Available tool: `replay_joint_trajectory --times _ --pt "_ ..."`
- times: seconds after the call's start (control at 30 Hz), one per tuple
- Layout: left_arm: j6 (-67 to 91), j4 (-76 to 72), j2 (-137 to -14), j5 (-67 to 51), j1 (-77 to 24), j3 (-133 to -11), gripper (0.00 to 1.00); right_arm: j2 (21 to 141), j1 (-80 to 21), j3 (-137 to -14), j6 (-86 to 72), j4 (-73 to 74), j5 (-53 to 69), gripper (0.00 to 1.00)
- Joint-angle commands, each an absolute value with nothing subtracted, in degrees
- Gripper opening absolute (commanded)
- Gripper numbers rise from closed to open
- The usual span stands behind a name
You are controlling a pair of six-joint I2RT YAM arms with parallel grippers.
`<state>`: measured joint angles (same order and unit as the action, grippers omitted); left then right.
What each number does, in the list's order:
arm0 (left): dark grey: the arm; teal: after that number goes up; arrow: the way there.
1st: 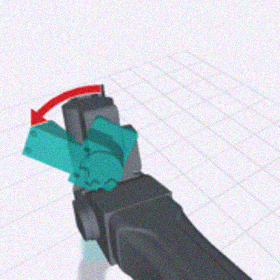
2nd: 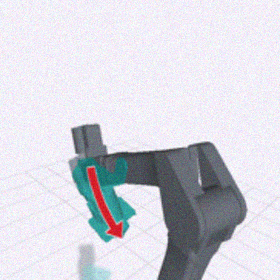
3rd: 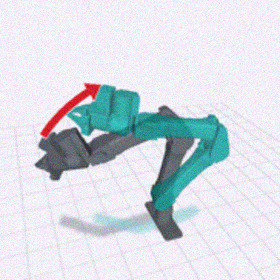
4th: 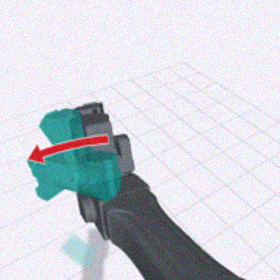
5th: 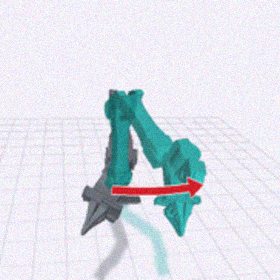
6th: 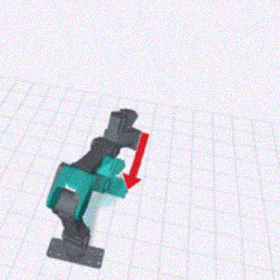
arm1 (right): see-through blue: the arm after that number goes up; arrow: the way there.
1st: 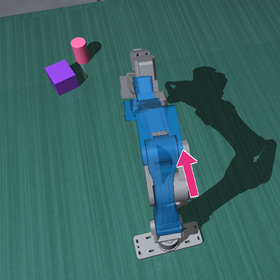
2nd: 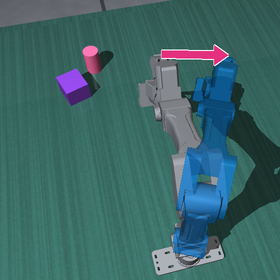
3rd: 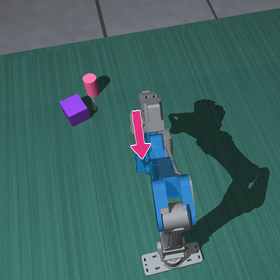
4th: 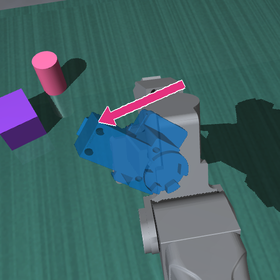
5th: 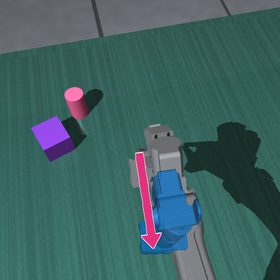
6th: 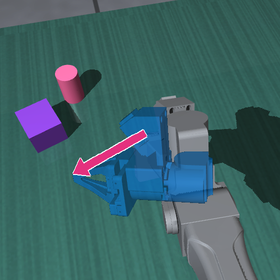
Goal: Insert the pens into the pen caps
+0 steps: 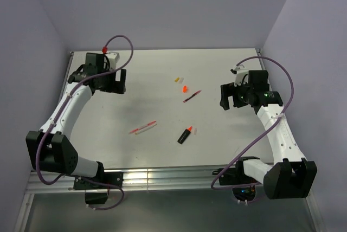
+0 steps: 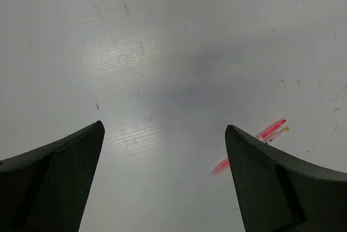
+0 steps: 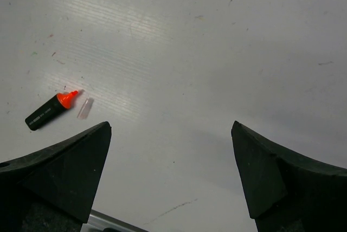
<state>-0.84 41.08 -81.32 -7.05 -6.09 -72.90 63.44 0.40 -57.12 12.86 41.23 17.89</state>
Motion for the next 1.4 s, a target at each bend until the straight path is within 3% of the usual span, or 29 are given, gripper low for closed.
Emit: replay_joint_trajectory --times 0.0,0.13,0.23,0.37,0.6,0.7,0.8,1.37 --pt "2.9 41.2 -81.3 -0.8 -14.7 -75.7 1.0 63.2 1.2 -58.8 12.0 41.7 20.9 1.0" --pt "8.7 39.1 -81.6 -0.5 -31.4 -70.9 1.0 60.2 2.6 -56.5 11.6 41.1 20.3 1.0" --pt "11.2 37.8 -83.6 -1.2 -38.6 -69.8 1.0 58.8 4.4 -54.9 10.5 41.6 21.0 1.0" --pt "15.6 37.4 -88.4 -3.0 -44.3 -71.7 0.88 57.8 6.9 -53.8 9.7 41.7 22.1 1.0" --pt "15.7 36.5 -99.7 -1.8 -60.6 -78.1 0.8 55.5 12.8 -53.6 8.6 41.6 24.1 1.0" --pt "17.0 37.8 -104.7 -1.8 -62.0 -82.9 0.77 56.1 14.4 -54.6 8.2 42.0 25.0 1.0" --pt "17.6 39.3 -108.9 -0.3 -62.2 -86.1 0.67 57.0 14.8 -55.6 8.1 42.2 25.0 1.0" --pt "19.0 41.7 -121.3 2.3 -62.1 -94.7 0.57 57.1 15.5 -55.5 7.9 42.4 25.4 1.0"
